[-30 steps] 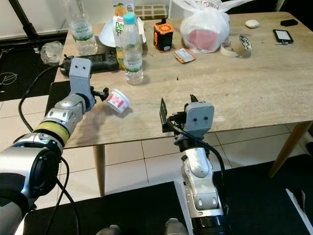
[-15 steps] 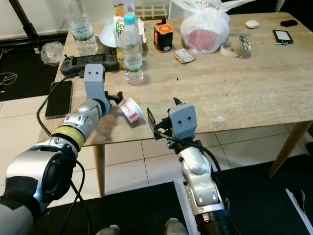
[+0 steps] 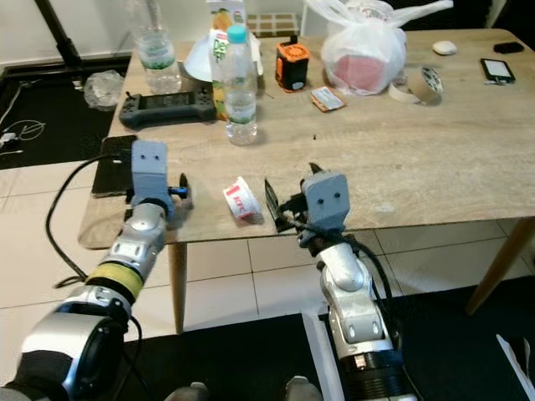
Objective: Restocking fridge
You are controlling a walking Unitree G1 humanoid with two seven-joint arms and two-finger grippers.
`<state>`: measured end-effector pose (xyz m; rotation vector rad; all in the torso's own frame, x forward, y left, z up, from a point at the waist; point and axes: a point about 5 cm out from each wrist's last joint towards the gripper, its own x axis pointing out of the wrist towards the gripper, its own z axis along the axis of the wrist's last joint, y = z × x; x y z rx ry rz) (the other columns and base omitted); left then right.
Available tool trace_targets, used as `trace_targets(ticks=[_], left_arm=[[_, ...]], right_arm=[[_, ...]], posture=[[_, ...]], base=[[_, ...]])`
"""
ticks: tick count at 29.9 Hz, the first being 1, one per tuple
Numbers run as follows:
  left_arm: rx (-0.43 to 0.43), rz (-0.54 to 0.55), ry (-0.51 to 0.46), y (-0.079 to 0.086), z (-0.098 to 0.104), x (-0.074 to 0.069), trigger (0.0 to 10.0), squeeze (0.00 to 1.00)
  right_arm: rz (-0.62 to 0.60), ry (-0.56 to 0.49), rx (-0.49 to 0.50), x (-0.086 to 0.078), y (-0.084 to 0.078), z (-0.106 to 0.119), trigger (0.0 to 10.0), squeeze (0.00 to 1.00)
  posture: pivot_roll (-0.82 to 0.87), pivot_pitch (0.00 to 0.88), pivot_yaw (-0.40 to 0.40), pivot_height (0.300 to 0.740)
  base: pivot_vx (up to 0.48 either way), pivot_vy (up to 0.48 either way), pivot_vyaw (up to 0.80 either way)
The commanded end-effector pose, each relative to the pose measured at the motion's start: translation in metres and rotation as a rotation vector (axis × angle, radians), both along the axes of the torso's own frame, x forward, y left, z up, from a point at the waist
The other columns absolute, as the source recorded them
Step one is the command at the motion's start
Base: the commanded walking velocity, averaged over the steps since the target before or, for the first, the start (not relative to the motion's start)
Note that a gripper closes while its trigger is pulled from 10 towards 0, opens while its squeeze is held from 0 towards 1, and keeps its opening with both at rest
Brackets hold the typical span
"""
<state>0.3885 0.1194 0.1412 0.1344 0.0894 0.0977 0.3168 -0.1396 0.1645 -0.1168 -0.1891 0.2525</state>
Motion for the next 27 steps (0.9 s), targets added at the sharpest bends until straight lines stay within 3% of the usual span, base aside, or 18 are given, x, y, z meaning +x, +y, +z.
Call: trace_targets(ticks=[1, 4, 6, 7, 9, 12, 14, 16, 17, 20, 23, 25, 26, 27], left_arm=[[0.003, -0.043, 0.045, -0.018, -0.009, -0.003, 10.0, 0.00], [-0.033, -0.144, 0.040, -0.043, -0.002, -0.001, 10.0, 0.00], [-0.067, -0.273, 0.052, -0.068, 0.005, -0.002, 10.0, 0.00], [-0.067, -0.273, 0.052, -0.068, 0.005, -0.002, 10.0, 0.00], [-0.038, -0.398, 0.039, -0.092, 0.013, -0.004, 10.0, 0.00], [-0.007, -0.407, 0.015, -0.096, 0.021, -0.003, 10.0, 0.00], [-0.010, -0.391, 0.006, -0.094, 0.024, -0.001, 10.0, 0.00], [-0.038, -0.320, -0.027, -0.075, 0.034, 0.008, 10.0, 0.00], [-0.038, -0.320, -0.027, -0.075, 0.034, 0.008, 10.0, 0.00], [-0.035, -0.217, -0.039, -0.040, 0.033, 0.014, 10.0, 0.00], [-0.029, -0.194, -0.038, -0.032, 0.032, 0.014, 10.0, 0.00], [-0.017, -0.126, -0.033, -0.007, 0.026, 0.014, 10.0, 0.00], [-0.017, -0.126, -0.033, -0.007, 0.026, 0.014, 10.0, 0.00], [-0.013, -0.087, -0.035, 0.008, 0.021, 0.012, 10.0, 0.00]], right_arm=[[-0.032, 0.017, 0.016, 0.001, -0.009, -0.004, 10.0, 0.00], [-0.040, 0.021, 0.007, 0.001, -0.012, -0.005, 10.0, 0.00], [-0.069, 0.026, 0.013, 0.001, -0.017, -0.006, 10.0, 0.00], [-0.069, 0.026, 0.013, 0.001, -0.017, -0.006, 10.0, 0.00], [-0.108, 0.034, 0.033, 0.001, -0.022, -0.008, 10.0, 0.00], [-0.114, 0.034, 0.035, 0.001, -0.022, -0.008, 10.0, 0.00], [-0.111, 0.033, 0.035, 0.001, -0.021, -0.008, 10.0, 0.00], [-0.109, 0.041, 0.039, -0.001, -0.019, -0.011, 10.0, 0.00], [-0.109, 0.041, 0.039, -0.001, -0.019, -0.011, 10.0, 0.00], [-0.102, 0.058, 0.040, -0.001, -0.016, -0.017, 10.0, 0.00], [-0.099, 0.062, 0.041, -0.001, -0.015, -0.018, 10.0, 0.00], [-0.087, 0.072, 0.046, 0.000, -0.009, -0.022, 10.0, 0.00], [-0.087, 0.072, 0.046, 0.000, -0.009, -0.022, 10.0, 0.00], [-0.079, 0.077, 0.050, -0.001, -0.006, -0.023, 10.0, 0.00]], posture=[[0.04, 0.138, 0.042, 0.706], [0.03, 0.136, 0.043, 0.706], [0.03, 0.137, 0.047, 0.706], [0.03, 0.137, 0.047, 0.706], [0.02, 0.135, 0.050, 0.706], [0.00, 0.136, 0.053, 0.706], [0.00, 0.136, 0.053, 0.706], [0.01, 0.141, 0.052, 0.706], [0.01, 0.141, 0.052, 0.706], [0.04, 0.148, 0.050, 0.706], [0.04, 0.148, 0.050, 0.706], [0.05, 0.153, 0.049, 0.706], [0.05, 0.153, 0.049, 0.706], [0.07, 0.161, 0.050, 0.706]], base=[[0.000, 0.000, 0.00], [0.000, 0.000, 0.00], [0.000, 0.000, 0.00], [0.000, 0.000, 0.00], [0.000, 0.000, 0.00], [0.000, 0.000, 0.00], [0.000, 0.000, 0.00], [0.000, 0.000, 0.00], [0.000, 0.000, 0.00], [0.000, 0.000, 0.00], [0.000, 0.000, 0.00], [0.000, 0.000, 0.00], [0.000, 0.000, 0.00], [0.000, 0.000, 0.00]])
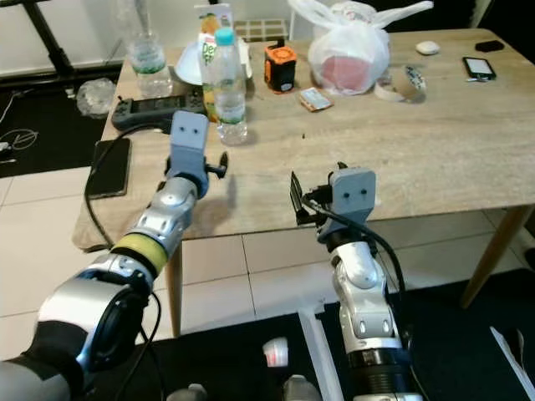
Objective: Restocking fridge
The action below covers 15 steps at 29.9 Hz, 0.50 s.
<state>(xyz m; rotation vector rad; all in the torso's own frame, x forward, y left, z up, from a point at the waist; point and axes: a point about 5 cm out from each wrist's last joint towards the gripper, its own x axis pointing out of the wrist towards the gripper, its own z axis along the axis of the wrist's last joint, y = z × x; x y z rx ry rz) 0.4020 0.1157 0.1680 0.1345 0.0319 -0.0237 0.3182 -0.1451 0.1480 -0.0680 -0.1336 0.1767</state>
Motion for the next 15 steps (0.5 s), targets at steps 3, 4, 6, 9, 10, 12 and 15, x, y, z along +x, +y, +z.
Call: trace_targets(ticks=[3, 4, 6, 9, 10, 12, 15], left_arm=[[-0.011, 0.087, -0.010, 0.037, -0.013, -0.009, 10.0, 0.00], [-0.011, 0.087, -0.010, 0.037, -0.013, -0.009, 10.0, 0.00], [-0.007, 0.067, -0.040, 0.040, -0.012, -0.012, 10.0, 0.00], [0.129, 0.055, -0.268, 0.059, 0.010, -0.032, 10.0, 0.00], [0.162, 0.065, -0.315, 0.064, 0.016, -0.036, 10.0, 0.00], [0.186, 0.077, -0.349, 0.069, 0.022, -0.040, 10.0, 0.00], [0.290, 0.212, -0.458, 0.113, 0.053, -0.050, 10.0, 0.00]], right_arm=[[0.012, 0.025, 0.007, -0.003, 0.005, -0.009, 10.0, 0.00], [0.012, 0.025, 0.007, -0.003, 0.005, -0.009, 10.0, 0.00], [0.014, 0.026, 0.007, -0.003, 0.005, -0.010, 10.0, 0.00], [-0.067, 0.013, 0.005, -0.003, -0.011, -0.012, 10.0, 0.00], [-0.101, 0.008, 0.002, -0.002, -0.018, -0.012, 10.0, 0.00], [-0.141, 0.002, 0.000, -0.001, -0.025, -0.012, 10.0, 0.00], [-0.391, -0.045, -0.068, -0.005, -0.084, -0.006, 10.0, 0.00]], posture=[[0.08, 0.168, 0.048, 0.706], [0.08, 0.168, 0.048, 0.706], [0.09, 0.164, 0.046, 0.706], [0.11, 0.153, 0.036, 0.706], [0.12, 0.148, 0.035, 0.706], [0.12, 0.148, 0.035, 0.706], [0.13, 0.132, 0.026, 0.706]], base=[[0.000, 0.000, 0.00], [0.000, 0.000, 0.00], [0.000, 0.000, 0.00], [0.000, 0.000, 0.00], [0.000, 0.000, 0.00], [0.000, 0.000, 0.00], [0.000, 0.000, 0.00]])
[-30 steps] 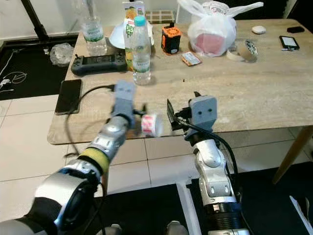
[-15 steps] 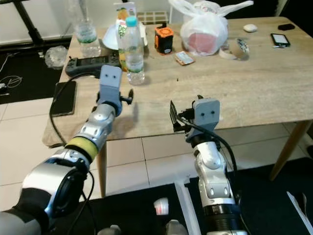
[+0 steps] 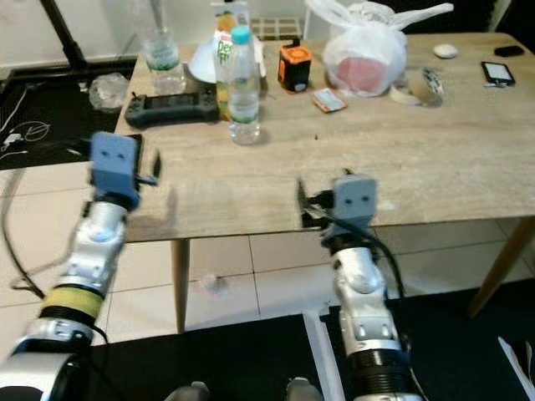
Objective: Restocking fridge
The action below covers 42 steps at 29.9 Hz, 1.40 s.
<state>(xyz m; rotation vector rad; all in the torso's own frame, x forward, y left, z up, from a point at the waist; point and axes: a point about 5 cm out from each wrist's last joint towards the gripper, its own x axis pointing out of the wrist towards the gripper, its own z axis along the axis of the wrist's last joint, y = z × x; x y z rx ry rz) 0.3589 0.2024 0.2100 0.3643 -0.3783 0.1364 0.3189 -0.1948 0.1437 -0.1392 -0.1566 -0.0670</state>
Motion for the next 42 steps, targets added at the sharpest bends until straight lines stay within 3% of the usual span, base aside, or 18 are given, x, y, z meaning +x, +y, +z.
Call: trace_targets(ticks=[1, 4, 6, 8, 9, 11, 16, 17, 18, 20, 22, 25, 28, 30, 32, 33, 34, 42], left_arm=[[0.044, 0.090, -0.045, 0.026, 0.011, -0.007, 10.0, 0.00], [0.086, 0.310, -0.092, 0.088, 0.031, -0.021, 10.0, 0.00], [0.086, 0.310, -0.092, 0.088, 0.031, -0.021, 10.0, 0.00], [0.110, 0.652, -0.016, 0.172, 0.025, -0.053, 10.0, 0.00], [0.110, 0.652, -0.016, 0.172, 0.025, -0.053, 10.0, 0.00], [0.098, 0.880, 0.084, 0.223, 0.008, -0.089, 10.0, 0.00], [0.078, 0.969, 0.191, 0.240, -0.016, -0.111, 10.0, 0.00], [0.031, 1.019, 0.337, 0.250, -0.050, -0.134, 10.0, 0.00], [0.031, 1.019, 0.337, 0.250, -0.050, -0.134, 10.0, 0.00], [-0.020, 0.907, 0.819, 0.228, -0.159, -0.189, 10.0, 0.00], [-0.020, 0.907, 0.819, 0.228, -0.159, -0.189, 10.0, 0.00], [-0.086, 0.722, 1.168, 0.187, -0.227, -0.230, 10.0, 0.00], [-0.086, 0.722, 1.168, 0.187, -0.227, -0.230, 10.0, 0.00], [-0.137, 0.498, 1.414, 0.146, -0.268, -0.261, 10.0, 0.00], [-0.137, 0.498, 1.414, 0.146, -0.268, -0.261, 10.0, 0.00], [-0.100, 0.353, 1.497, 0.123, -0.283, -0.269, 10.0, 0.00], [-0.066, 0.307, 1.505, 0.117, -0.285, -0.267, 10.0, 0.00], [0.039, 0.173, 1.461, 0.092, -0.288, -0.239, 10.0, 0.00]], right_arm=[[-0.145, -0.009, -0.014, -0.006, -0.034, -0.002, 10.0, 0.00], [-0.366, -0.014, -0.083, -0.023, -0.097, 0.002, 10.0, 0.00], [-0.366, -0.014, -0.083, -0.023, -0.097, 0.002, 10.0, 0.00], [-0.631, 0.084, -0.102, -0.057, -0.162, -0.015, 10.0, 0.00], [-0.631, 0.084, -0.102, -0.057, -0.162, -0.015, 10.0, 0.00], [-0.806, 0.184, -0.064, -0.090, -0.195, -0.038, 10.0, 0.00], [-0.862, 0.271, -0.002, -0.108, -0.203, -0.061, 10.0, 0.00], [-0.896, 0.390, 0.068, -0.126, -0.202, -0.091, 10.0, 0.00], [-0.896, 0.390, 0.068, -0.126, -0.202, -0.091, 10.0, 0.00], [-0.733, 0.775, 0.123, -0.157, -0.150, -0.170, 10.0, 0.00], [-0.733, 0.775, 0.123, -0.157, -0.150, -0.170, 10.0, 0.00], [-0.483, 0.994, 0.038, -0.171, -0.093, -0.210, 10.0, 0.00], [-0.483, 0.994, 0.038, -0.171, -0.093, -0.210, 10.0, 0.00], [-0.123, 1.108, -0.107, -0.180, -0.030, -0.234, 10.0, 0.00], [-0.123, 1.108, -0.107, -0.180, -0.030, -0.234, 10.0, 0.00], [0.145, 1.144, -0.233, -0.186, 0.008, -0.242, 10.0, 0.00], [0.216, 1.147, -0.282, -0.187, 0.015, -0.244, 10.0, 0.00], [0.168, 1.119, -0.252, -0.168, 0.008, -0.238, 10.0, 0.00]], posture=[[0.13, 0.132, 0.026, 0.706], [0.13, 0.117, 0.019, 0.706], [0.13, 0.117, 0.019, 0.706], [0.13, 0.102, 0.017, 0.706], [0.13, 0.102, 0.017, 0.706], [0.13, 0.095, 0.018, 0.706], [0.13, 0.087, 0.018, 0.706], [0.12, 0.083, 0.019, 0.706], [0.12, 0.083, 0.019, 0.706], [0.11, 0.062, 0.015, 0.706], [0.11, 0.062, 0.015, 0.706], [0.11, 0.037, -0.008, 0.706], [0.11, 0.037, -0.008, 0.706], [0.12, 0.019, -0.023, 0.706], [0.12, 0.019, -0.023, 0.706], [0.12, 0.008, -0.020, 0.706], [0.12, 0.007, -0.019, 0.706], [0.12, 0.002, -0.015, 0.706]], base=[[0.000, 0.000, 0.00], [0.000, 0.000, 0.00], [0.000, 0.000, 0.00], [0.000, 0.000, 0.00], [0.000, 0.000, 0.00], [0.000, 0.000, 0.00], [0.000, 0.000, 0.00], [0.000, 0.000, 0.00], [0.000, 0.000, 0.00], [0.000, 0.000, 0.00], [0.000, 0.000, 0.00], [0.000, 0.000, 0.00], [0.000, 0.000, 0.00], [0.000, 0.000, 0.00], [0.000, 0.000, 0.00], [0.000, 0.000, 0.00], [0.000, 0.000, 0.00], [0.000, 0.000, 0.00]])
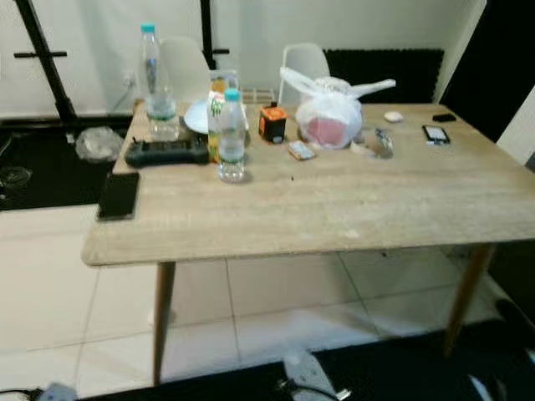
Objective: Restocking fridge
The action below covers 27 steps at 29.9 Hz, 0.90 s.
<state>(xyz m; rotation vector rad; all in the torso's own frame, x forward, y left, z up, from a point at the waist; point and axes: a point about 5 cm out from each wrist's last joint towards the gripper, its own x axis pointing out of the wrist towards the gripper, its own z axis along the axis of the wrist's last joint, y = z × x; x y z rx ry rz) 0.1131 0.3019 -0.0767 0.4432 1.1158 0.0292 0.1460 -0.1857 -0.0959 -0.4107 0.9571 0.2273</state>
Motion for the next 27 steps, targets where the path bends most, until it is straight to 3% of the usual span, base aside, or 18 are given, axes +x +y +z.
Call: trace_targets(ticks=[1, 8, 15, 27], left_arm=[[-0.011, -0.024, -0.015, -0.007, -0.001, 0.006, 10.0, 0.00], [-0.009, -0.042, -0.037, -0.008, 0.002, 0.015, 10.0, 0.00], [0.016, 0.027, -0.092, -0.002, 0.004, 0.013, 10.0, 0.00], [0.018, 0.015, -0.099, -0.007, 0.003, 0.015, 10.0, 0.00]], right_arm=[[-0.026, -0.018, 0.007, 0.005, -0.001, 0.002, 10.0, 0.00], [-0.027, -0.016, -0.004, 0.003, -0.003, 0.001, 10.0, 0.00], [-0.021, 0.007, -0.011, -0.006, -0.004, -0.002, 10.0, 0.00], [-0.064, -0.004, -0.027, -0.001, -0.015, 0.001, 10.0, 0.00]], posture=[[0.12, 0.002, -0.015, 0.706], [0.12, 0.010, 0.000, 0.706], [0.11, 0.014, 0.000, 0.706], [0.11, 0.021, -0.006, 0.706]], base=[[0.000, 0.000, 0.00], [0.000, 0.000, 0.00], [0.000, 0.000, 0.00], [0.000, 0.000, 0.00]])
